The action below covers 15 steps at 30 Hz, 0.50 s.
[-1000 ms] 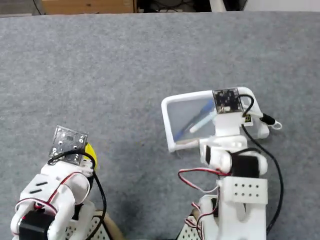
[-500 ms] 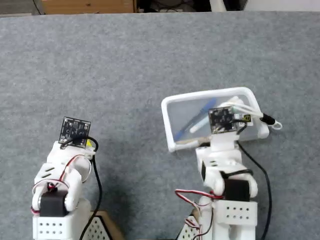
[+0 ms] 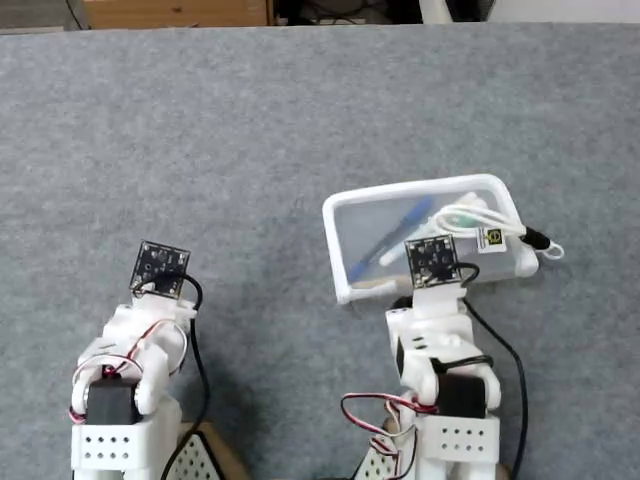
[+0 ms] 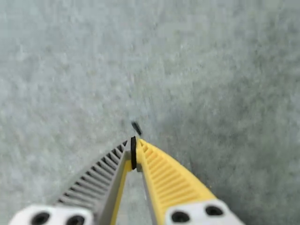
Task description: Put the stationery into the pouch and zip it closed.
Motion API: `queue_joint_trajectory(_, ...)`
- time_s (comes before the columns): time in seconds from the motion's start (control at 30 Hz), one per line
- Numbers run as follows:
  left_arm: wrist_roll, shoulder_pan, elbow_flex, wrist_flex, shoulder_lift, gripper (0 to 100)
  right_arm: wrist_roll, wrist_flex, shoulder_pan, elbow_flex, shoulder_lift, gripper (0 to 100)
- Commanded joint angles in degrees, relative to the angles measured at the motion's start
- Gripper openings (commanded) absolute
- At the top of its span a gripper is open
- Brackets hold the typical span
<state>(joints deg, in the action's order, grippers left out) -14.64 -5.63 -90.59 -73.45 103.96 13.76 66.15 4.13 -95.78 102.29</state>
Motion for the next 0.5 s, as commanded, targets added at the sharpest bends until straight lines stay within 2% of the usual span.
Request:
queue_joint_trajectory(0.0, -0.44, -0.75, 0.4, -1.85, 0.26, 3, 0.26, 2.81, -2.29, -0.84, 2.86, 1.2)
queue_joint_trajectory(0.23, -0.35, -4.09, -3.91, -0.7, 0.26, 3, 0.26, 7.56, -3.78, -0.84, 4.0, 1.2)
queue_joint_trajectory(0.47, -0.35, -7.25, -4.62, -0.44, 0.26, 3, 0.18, 7.47, -3.6, -0.84, 4.0, 1.2)
